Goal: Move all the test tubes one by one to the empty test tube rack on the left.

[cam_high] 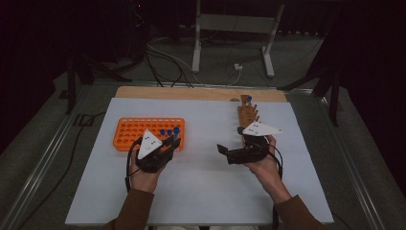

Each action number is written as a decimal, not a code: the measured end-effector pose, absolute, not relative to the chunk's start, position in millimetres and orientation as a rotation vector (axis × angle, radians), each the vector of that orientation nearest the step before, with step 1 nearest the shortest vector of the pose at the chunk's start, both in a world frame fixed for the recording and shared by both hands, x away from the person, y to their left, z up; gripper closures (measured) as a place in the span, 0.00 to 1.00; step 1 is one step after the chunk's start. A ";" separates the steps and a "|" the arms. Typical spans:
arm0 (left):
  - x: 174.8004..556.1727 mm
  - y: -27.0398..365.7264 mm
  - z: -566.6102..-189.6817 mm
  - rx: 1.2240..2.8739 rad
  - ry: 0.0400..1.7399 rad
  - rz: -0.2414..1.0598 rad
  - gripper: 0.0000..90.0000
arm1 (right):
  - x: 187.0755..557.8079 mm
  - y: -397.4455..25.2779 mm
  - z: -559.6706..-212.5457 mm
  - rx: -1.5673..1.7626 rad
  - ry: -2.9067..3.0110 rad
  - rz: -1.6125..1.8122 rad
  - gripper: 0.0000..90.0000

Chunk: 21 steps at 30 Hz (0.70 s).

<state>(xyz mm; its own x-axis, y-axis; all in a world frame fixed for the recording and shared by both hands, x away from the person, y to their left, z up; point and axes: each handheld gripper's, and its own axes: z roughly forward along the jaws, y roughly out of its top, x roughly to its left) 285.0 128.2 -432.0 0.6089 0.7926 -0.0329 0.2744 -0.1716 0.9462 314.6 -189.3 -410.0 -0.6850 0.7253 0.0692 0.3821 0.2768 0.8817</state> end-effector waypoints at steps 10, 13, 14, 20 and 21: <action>284.8 147.3 -430.1 1.700 0.921 0.593 0.87 | 314.3 -211.4 -418.2 1.080 2.144 1.393 0.00; 284.4 151.7 -430.3 1.692 0.931 0.603 0.87 | 313.4 -219.0 -419.4 1.103 2.124 1.405 0.00; 284.3 153.1 -430.4 1.688 0.934 0.604 0.87 | 312.9 -221.4 -419.7 1.109 2.117 1.409 0.00; 285.1 161.4 -431.6 1.668 0.957 0.624 0.87 | 308.7 -231.9 -422.3 1.128 2.094 1.407 0.00; 285.2 162.8 -431.7 1.667 0.962 0.630 0.87 | 308.4 -233.3 -422.1 1.132 2.089 1.405 0.00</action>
